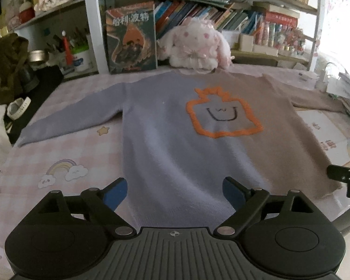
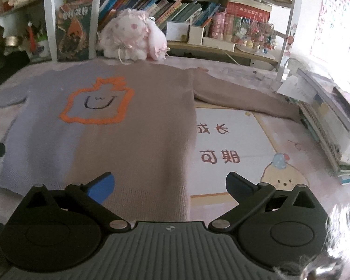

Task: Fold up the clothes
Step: 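Move the open left tool toward the lavender sleeve cuff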

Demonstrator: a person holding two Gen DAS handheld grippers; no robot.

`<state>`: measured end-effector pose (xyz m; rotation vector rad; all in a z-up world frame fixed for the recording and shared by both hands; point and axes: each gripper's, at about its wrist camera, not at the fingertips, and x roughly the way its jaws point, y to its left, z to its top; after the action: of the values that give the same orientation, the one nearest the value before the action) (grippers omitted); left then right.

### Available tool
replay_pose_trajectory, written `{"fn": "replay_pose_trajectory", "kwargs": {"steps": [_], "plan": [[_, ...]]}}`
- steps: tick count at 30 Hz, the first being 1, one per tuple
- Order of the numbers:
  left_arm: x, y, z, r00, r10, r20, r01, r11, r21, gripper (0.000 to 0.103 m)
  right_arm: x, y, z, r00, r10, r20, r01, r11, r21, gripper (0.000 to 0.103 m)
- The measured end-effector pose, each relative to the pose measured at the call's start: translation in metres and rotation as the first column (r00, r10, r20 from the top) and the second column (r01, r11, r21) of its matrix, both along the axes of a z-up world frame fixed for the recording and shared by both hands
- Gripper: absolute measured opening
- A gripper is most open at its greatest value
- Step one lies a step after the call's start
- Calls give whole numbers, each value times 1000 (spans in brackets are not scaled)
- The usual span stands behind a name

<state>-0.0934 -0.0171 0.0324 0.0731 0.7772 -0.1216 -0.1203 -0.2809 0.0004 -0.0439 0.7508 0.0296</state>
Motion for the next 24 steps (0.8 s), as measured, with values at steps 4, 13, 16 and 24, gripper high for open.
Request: {"fn": "replay_pose_trajectory", "kwargs": {"steps": [4, 13, 16, 24], "plan": [[-3, -8, 2, 1000, -19, 2, 19, 1000, 10, 91, -5, 0, 1, 1000, 25, -3, -25, 999, 24, 103], [-5, -18, 5, 998, -65, 5, 65, 998, 27, 91, -11, 8, 3, 999, 42, 14, -43, 999, 19, 103], [-2, -13, 4, 997, -78, 4, 78, 997, 16, 91, -11, 15, 4, 999, 40, 15, -41, 999, 17, 103], [11, 20, 1, 986, -165, 22, 165, 986, 5, 91, -8, 42, 7, 1000, -21, 8, 21, 1000, 14, 103]]}}
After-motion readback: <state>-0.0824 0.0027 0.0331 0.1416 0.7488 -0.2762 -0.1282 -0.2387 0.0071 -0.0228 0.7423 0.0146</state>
